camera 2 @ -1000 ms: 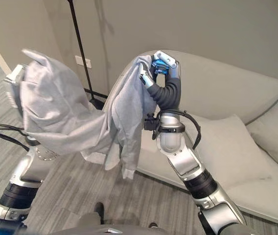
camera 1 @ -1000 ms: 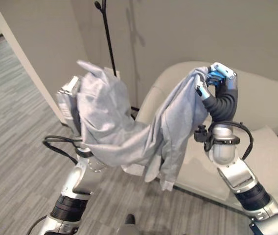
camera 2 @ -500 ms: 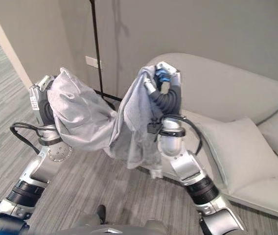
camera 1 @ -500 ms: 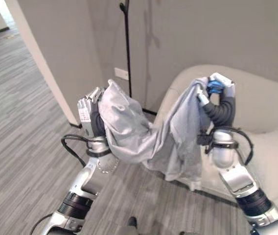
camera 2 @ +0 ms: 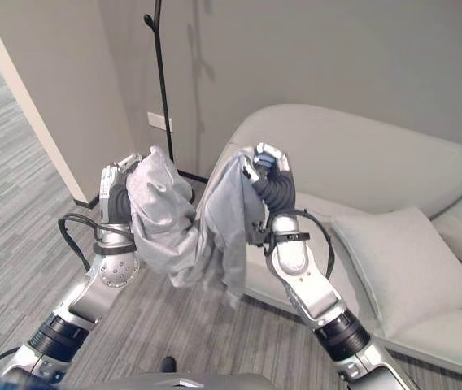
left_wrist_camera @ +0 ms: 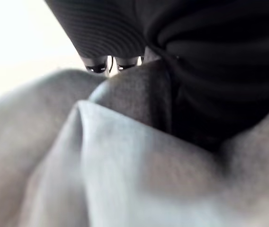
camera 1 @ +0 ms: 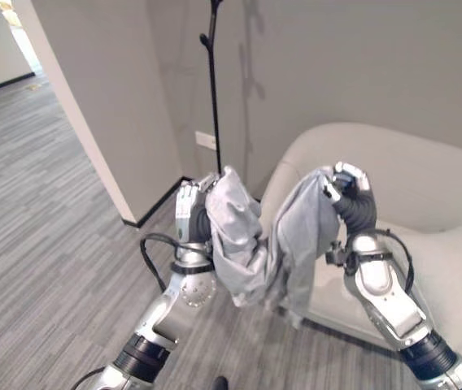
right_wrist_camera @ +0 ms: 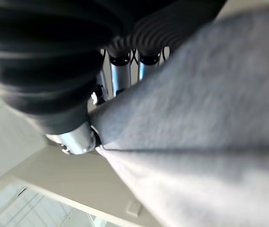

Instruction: Hang the clothes on the sofa on the clothes rack.

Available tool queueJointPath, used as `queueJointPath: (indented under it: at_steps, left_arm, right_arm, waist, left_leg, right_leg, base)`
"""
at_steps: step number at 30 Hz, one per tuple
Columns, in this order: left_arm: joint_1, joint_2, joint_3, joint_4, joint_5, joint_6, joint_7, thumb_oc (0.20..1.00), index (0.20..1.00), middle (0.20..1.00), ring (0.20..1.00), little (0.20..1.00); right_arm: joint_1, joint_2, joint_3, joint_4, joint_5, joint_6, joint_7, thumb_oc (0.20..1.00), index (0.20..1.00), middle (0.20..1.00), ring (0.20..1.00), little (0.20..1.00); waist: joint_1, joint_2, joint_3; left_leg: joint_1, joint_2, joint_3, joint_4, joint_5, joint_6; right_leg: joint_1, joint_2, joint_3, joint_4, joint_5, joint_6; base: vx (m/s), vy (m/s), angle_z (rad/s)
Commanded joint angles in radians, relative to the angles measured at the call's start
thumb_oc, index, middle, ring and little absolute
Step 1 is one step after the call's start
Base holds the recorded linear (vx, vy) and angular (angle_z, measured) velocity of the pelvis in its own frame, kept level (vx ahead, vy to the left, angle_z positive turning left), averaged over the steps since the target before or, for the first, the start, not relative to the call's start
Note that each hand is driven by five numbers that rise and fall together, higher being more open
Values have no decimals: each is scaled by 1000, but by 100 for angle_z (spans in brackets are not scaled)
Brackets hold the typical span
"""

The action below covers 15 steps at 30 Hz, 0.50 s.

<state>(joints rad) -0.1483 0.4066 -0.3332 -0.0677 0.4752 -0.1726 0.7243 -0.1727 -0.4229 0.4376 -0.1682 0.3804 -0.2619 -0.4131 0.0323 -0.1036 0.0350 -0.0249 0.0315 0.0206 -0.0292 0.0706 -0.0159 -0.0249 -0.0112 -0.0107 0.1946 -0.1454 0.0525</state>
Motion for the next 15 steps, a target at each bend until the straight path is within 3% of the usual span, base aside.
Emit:
queueJointPath:
  at_steps: [1,3,4,7,15]
  left_arm:
    - [-23,22,50,-37,-13,-32,6,200,200,200,200,200]
    - [-14,19,50,-30,-17,-34,3,200,200,200,200,200]
    - [173,8,-78,369,-279,-61,-163,200,200,200,200,200]
    - [160,8,-66,372,-270,-56,-155,200,200,200,200,200]
    - [120,1,-77,353,-258,-52,-164,200,200,200,200,200]
  right_arm:
    - [-12,24,-54,-66,64,-80,27,200,200,200,200,200]
    - [-2,21,-72,-61,10,-70,19,200,200,200,200,200]
    - [301,159,-81,556,362,-34,178,200,200,200,200,200]
    - [280,161,-71,550,365,-37,172,200,200,200,200,200]
    - [277,144,-33,539,361,-5,196,200,200,200,200,200]
  waist:
    - [5,-72,-59]
    - [5,-71,-67]
    - [-38,42,24]
    - [-32,33,-4]
    - [-30,24,-26]
  left_leg:
    - [54,-85,23,38,-142,42]
    - [60,-86,19,33,-143,44]
    - [49,-75,35,-25,-108,54]
    - [46,-65,39,-39,-92,39]
    - [54,-54,7,-48,-78,25]
  right_leg:
    - [44,20,31,-237,212,25]
    - [52,17,26,-236,206,26]
    - [-47,-101,-13,-51,150,72]
    - [-31,-69,19,-136,174,67]
    - [18,-43,24,-213,187,47]
  base:
    - [57,11,11]
    - [31,11,8]
    - [-28,-43,5]
    - [-38,-86,19]
    - [-40,-132,1]
